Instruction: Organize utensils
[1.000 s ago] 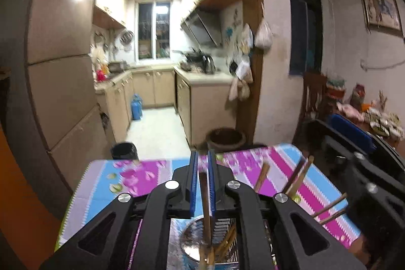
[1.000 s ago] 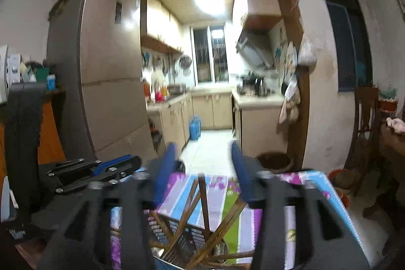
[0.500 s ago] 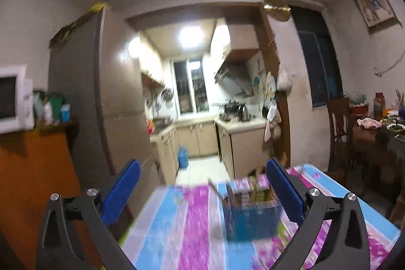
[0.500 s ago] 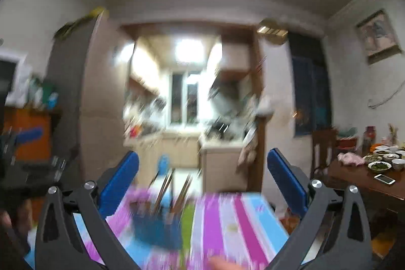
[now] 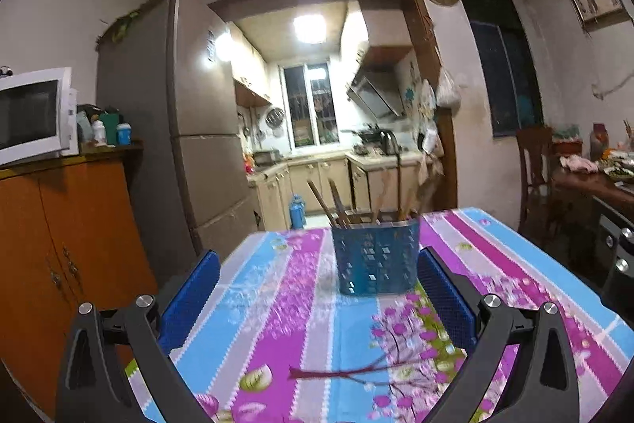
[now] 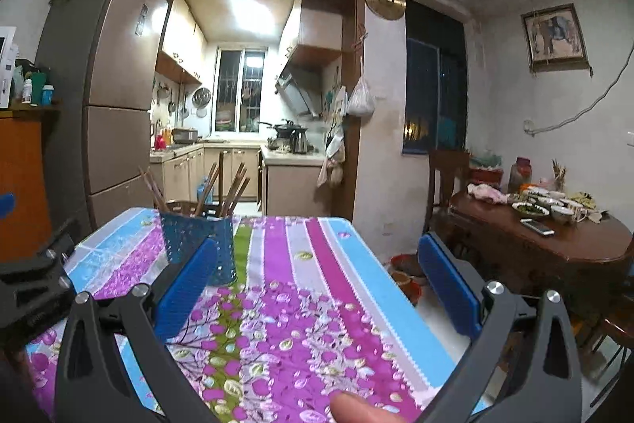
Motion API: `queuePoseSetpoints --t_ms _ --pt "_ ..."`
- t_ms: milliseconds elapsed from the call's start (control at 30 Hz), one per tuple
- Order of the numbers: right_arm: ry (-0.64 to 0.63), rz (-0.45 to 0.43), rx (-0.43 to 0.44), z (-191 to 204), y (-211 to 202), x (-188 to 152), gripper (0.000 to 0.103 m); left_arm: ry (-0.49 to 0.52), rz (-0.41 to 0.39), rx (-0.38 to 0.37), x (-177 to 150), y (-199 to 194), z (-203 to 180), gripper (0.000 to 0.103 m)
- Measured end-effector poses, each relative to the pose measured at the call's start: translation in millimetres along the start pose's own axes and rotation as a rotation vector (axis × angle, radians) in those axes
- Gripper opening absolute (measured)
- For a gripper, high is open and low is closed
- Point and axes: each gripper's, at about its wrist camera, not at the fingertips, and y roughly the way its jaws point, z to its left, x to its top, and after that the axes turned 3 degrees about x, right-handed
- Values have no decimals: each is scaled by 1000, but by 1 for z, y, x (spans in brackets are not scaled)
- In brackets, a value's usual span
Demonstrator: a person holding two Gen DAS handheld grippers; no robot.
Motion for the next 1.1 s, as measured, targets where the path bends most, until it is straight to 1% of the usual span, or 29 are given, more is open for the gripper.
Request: queuePoseSetpoints --t_ms 200,567,1100 --pt "-18 10 15 5 -7 -13 98 12 20 -2 -5 2 -3 99" --pt "-9 28 19 6 -7 -15 98 23 28 -1 -7 1 -6 99" --pt "1 31 34 5 -5 -14 98 27 53 -3 -10 6 -4 99"
